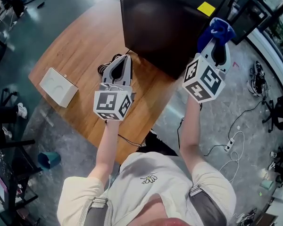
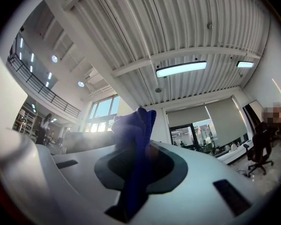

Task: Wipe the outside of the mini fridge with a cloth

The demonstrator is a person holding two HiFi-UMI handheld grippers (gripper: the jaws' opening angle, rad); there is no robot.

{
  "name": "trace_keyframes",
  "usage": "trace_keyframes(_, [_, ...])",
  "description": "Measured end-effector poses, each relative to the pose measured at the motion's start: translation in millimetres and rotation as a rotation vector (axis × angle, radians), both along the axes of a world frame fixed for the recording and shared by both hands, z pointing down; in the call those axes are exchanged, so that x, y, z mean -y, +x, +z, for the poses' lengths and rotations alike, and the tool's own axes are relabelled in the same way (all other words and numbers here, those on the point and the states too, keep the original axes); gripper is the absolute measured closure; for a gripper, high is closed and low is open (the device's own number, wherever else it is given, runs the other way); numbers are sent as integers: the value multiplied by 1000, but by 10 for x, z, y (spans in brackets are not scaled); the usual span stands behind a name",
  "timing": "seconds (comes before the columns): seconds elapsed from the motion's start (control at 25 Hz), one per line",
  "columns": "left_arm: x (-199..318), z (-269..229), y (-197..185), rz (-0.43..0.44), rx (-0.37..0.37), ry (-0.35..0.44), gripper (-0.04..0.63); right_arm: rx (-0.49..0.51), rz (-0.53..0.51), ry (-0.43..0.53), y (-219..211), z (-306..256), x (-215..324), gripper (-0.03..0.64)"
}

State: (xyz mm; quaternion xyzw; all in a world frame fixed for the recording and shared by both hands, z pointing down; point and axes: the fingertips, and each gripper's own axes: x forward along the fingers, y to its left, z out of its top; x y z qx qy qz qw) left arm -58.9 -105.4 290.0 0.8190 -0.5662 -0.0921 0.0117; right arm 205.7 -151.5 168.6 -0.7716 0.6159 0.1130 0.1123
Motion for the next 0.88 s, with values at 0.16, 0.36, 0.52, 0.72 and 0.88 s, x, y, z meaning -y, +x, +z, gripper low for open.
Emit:
trace_keyframes(0.16, [41, 40, -31, -9, -2, -4, 591, 53, -96, 23, -246, 22, -125, 555])
trace_keyframes(0.36, [71, 113, -233, -39, -14, -8, 591, 80, -373, 6, -1224, 188, 29, 555])
trace_keyframes(0.52, [141, 130, -428, -66, -12, -6, 591, 105, -503, -12, -1857, 239, 380, 555])
trace_keyframes(0.72, [155, 195, -736, -107, -10, -21, 591, 73, -544, -47, -2569, 261, 953, 555])
trace_keyframes(0.88, [142, 277, -944, -138, 21, -36, 591, 50, -532, -114, -2967, 338, 1439, 555])
